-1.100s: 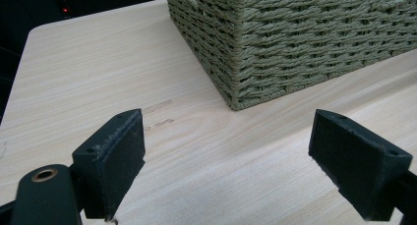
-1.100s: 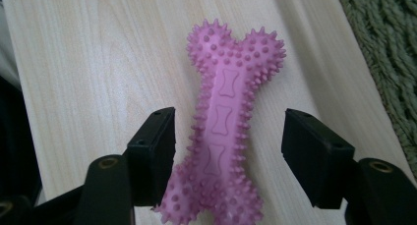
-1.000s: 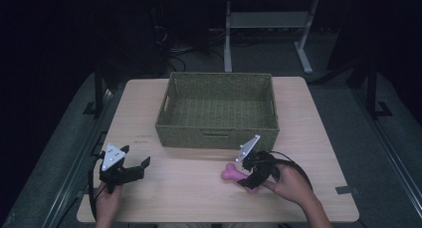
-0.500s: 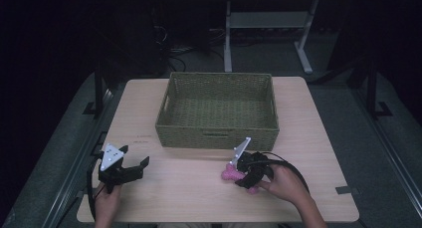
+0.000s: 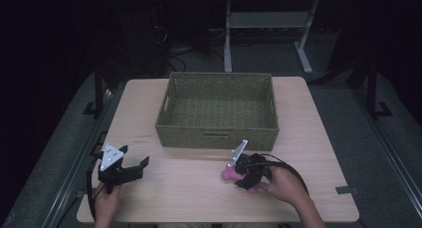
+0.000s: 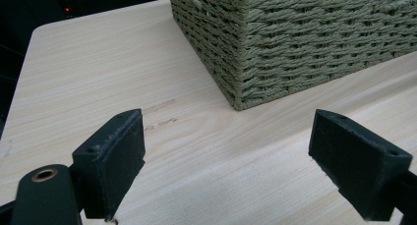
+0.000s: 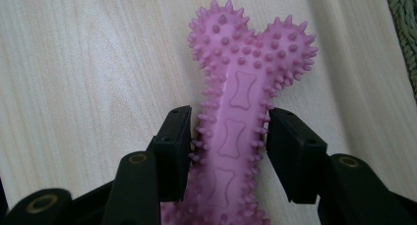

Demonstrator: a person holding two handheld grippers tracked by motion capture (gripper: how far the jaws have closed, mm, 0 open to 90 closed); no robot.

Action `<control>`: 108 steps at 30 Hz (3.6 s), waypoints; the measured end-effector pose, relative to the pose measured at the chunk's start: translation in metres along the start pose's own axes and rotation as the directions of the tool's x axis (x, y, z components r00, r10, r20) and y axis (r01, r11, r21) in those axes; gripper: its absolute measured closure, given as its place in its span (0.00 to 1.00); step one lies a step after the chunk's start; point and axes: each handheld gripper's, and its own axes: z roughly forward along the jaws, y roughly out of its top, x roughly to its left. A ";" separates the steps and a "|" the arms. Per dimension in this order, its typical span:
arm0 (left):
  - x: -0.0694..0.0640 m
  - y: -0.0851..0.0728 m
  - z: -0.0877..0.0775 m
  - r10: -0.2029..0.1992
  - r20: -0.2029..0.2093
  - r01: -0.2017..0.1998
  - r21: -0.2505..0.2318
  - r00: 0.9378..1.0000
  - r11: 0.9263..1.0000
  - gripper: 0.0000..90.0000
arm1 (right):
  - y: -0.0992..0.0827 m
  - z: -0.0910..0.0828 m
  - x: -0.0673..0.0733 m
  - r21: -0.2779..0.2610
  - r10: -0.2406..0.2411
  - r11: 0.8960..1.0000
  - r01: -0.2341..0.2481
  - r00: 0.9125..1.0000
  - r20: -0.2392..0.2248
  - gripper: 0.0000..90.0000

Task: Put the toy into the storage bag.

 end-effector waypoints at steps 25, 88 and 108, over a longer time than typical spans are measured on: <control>0.002 0.000 -0.001 -0.001 -0.004 0.001 -0.003 1.000 1.000 0.15 | 0.000 -0.023 -0.019 -0.070 -0.032 0.997 0.023 0.991 -0.129 0.64; 0.004 0.001 0.001 -0.011 -0.002 0.011 -0.002 1.000 1.000 0.15 | 0.046 -0.121 -0.089 -0.210 -0.061 0.977 0.027 0.986 -0.157 0.64; 0.005 0.001 0.000 -0.008 -0.007 0.008 -0.004 1.000 1.000 0.15 | 0.061 -0.128 -0.119 -0.195 -0.029 0.981 0.000 0.989 -0.145 0.64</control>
